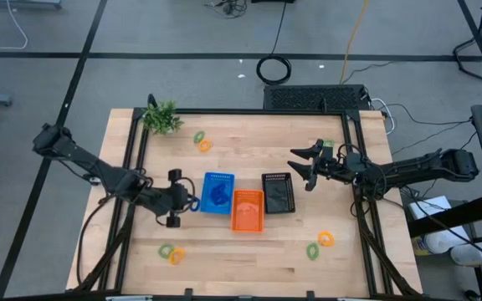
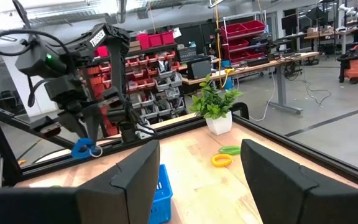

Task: Sort spring keychains
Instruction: Put the blue spring keychain into the blue bin

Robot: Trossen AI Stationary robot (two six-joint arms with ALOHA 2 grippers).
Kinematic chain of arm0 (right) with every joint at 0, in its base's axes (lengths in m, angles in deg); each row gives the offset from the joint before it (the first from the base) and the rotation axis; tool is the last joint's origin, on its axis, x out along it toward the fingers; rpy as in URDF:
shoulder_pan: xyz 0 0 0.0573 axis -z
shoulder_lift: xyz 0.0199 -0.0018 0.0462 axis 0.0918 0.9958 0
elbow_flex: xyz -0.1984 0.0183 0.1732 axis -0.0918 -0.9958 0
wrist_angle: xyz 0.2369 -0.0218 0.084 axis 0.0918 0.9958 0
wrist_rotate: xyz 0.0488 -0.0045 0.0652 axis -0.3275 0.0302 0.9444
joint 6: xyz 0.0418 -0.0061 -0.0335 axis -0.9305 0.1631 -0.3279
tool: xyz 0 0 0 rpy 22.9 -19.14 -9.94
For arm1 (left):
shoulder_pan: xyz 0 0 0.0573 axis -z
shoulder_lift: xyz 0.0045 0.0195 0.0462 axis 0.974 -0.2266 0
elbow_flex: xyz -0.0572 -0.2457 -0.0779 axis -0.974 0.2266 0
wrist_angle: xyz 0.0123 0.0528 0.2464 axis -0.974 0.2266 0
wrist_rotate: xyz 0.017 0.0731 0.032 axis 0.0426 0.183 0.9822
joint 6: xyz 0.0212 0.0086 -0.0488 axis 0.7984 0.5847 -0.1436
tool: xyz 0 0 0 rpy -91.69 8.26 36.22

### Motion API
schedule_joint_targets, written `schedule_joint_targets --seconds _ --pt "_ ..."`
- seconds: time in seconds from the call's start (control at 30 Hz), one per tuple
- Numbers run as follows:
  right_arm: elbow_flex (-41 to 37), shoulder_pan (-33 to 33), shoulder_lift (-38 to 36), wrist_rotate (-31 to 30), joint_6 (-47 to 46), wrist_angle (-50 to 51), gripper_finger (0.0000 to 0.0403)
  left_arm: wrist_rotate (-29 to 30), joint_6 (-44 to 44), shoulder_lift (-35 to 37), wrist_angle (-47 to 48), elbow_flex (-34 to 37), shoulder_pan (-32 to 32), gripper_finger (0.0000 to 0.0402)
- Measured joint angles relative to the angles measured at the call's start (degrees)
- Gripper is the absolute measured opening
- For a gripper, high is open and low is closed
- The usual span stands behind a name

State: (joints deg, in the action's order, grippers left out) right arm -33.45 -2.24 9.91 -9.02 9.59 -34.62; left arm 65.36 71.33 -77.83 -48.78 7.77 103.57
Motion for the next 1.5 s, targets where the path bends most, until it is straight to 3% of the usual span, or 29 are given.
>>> schedule_joint_targets --seconds 0.3,0.5,0.83,1.33,1.5 --pt "0.0 -0.01 -0.01 -0.02 0.0 0.02 0.0212 0.97 4.66 -0.01 -0.55 0.0 -8.17 0.0017" --pt "0.02 0.0 -0.02 -0.02 0.0 0.4 0.0212 0.75 6.36 -0.04 -4.42 0.1 -12.55 0.0032" --pt "0.02 0.0 0.0 -0.02 0.0 0.39 0.0212 -4.59 16.93 -0.07 -17.17 1.77 -16.1 0.0034" --pt "0.01 0.0 0.0 -0.01 0.02 0.42 0.0212 -10.82 17.62 -0.09 -20.99 2.12 -19.13 0.0035" --pt "0.0 -0.01 -0.01 -0.02 0.02 0.44 0.0212 -12.26 17.69 -0.09 -29.51 6.9 -19.98 0.0035"
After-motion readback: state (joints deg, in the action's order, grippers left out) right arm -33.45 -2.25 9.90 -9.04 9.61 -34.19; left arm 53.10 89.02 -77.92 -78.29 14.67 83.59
